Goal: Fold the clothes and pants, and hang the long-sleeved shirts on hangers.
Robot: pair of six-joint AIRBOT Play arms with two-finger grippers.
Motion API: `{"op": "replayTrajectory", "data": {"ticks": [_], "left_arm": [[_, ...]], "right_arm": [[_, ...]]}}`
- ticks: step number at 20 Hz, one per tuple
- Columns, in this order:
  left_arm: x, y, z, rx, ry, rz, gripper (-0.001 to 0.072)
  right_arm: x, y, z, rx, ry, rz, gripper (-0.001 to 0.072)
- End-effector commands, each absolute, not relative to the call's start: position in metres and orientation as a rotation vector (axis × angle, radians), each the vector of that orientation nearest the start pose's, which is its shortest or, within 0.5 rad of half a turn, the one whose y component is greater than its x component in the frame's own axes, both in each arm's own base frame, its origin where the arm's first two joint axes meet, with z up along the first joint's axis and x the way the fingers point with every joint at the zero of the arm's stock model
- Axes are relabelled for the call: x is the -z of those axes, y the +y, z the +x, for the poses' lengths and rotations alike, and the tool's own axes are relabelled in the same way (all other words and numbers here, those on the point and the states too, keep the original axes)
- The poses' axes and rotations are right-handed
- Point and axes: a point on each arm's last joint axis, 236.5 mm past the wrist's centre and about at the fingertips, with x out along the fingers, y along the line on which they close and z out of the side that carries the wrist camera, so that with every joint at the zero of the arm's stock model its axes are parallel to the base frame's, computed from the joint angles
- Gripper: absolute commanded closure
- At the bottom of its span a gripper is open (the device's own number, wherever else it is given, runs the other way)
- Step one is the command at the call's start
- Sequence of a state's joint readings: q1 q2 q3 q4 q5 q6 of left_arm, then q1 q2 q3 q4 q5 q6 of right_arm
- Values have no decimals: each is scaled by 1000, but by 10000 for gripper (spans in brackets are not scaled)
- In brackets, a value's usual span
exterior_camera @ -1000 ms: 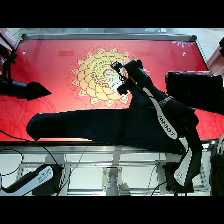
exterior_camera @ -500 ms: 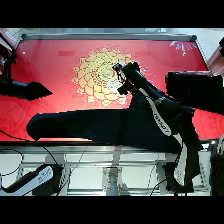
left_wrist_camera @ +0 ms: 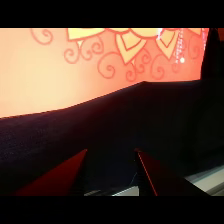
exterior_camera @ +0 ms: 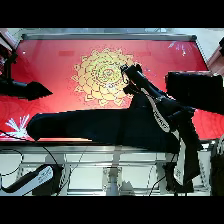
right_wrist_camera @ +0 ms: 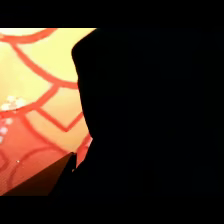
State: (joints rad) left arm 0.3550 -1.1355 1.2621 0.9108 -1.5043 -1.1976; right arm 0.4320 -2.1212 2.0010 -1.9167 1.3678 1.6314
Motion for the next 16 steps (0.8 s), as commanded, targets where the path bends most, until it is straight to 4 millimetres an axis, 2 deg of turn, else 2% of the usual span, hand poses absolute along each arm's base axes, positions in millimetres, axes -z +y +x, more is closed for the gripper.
{"op": "replayTrajectory", "data": {"ticks": [1, 3, 4, 5, 6, 9, 13, 16], "left_arm": [[-124, -26, 345, 436, 1120, -381, 338], [-124, -26, 345, 436, 1120, -381, 338], [-124, -26, 345, 436, 1120, -381, 338], [-124, -26, 345, 436, 1120, -381, 338], [-124, -26, 345, 436, 1120, -381, 338], [-124, -26, 345, 436, 1120, -380, 338], [-123, -26, 345, 435, 1120, -381, 338], [-124, -26, 345, 434, 1118, -381, 338]], "right_arm": [[100, 156, 509, -113, 1378, -556, 232], [100, 157, 509, -123, 1373, -566, 235], [100, 156, 510, -122, 1373, -566, 302], [100, 154, 510, -117, 1374, -566, 437], [100, 152, 511, -114, 1373, -568, 511], [99, 145, 513, -98, 1375, -569, 681], [100, 152, 510, -118, 1383, -544, 683], [85, 164, 511, -146, 1347, -537, 684]]}}
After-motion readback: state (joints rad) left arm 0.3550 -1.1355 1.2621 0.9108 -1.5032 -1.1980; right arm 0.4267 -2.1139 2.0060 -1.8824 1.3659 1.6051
